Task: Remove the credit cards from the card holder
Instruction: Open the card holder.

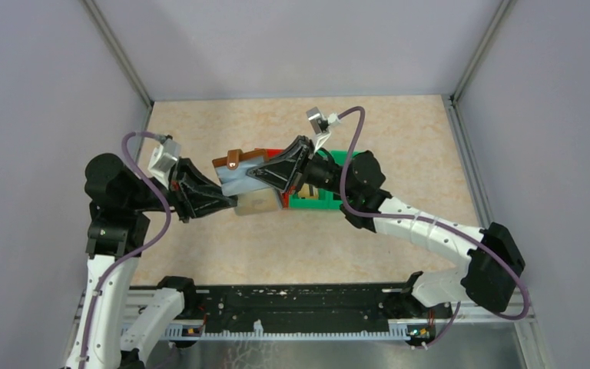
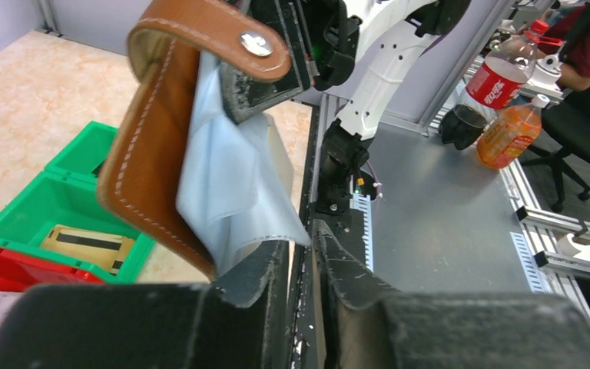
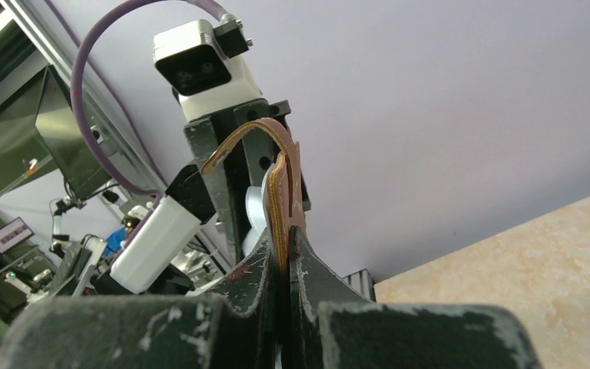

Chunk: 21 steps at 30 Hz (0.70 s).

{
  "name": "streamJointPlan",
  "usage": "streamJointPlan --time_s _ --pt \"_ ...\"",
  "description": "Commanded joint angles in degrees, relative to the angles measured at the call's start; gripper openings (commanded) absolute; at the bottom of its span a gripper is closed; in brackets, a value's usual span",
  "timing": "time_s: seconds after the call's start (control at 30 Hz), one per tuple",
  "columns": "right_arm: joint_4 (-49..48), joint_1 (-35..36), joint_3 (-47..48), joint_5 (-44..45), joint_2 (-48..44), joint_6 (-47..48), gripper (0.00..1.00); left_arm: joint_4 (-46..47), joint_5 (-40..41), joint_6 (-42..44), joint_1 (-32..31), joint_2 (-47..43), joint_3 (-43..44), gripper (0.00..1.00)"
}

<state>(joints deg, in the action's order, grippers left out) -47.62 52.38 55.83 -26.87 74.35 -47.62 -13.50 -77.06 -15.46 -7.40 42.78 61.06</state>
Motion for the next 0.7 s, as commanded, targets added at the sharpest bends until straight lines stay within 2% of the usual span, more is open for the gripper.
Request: streamJointPlan --time_s 0.0,0.2,0.47,0.53,0.67 --pt "-6.3 1.3 3.9 -0.3 0.3 -1.9 0.0 2.9 3.3 0.2 -0.3 -0.7 -1.2 0.18" --pt "-7.9 2.1 4.1 -1.5 2.3 -4.3 0.01 5.6 8.2 -1.1 -0.3 -0.8 -1.4 0.01" --pt "-9.7 2.2 2.4 -1.2 1.6 -5.6 0.44 6.9 11.0 -3.8 -0.2 -0.8 -0.9 0.0" --pt "-9.7 1.9 1.4 -1.3 0.4 -4.9 0.48 7.9 11.1 -6.0 -0.2 -0.4 -0.5 0.0" --pt "-9.0 1.3 0.0 -1.3 -1.2 -4.6 0.49 9.7 11.2 -10.2 -0.3 0.5 -0.2 0.0"
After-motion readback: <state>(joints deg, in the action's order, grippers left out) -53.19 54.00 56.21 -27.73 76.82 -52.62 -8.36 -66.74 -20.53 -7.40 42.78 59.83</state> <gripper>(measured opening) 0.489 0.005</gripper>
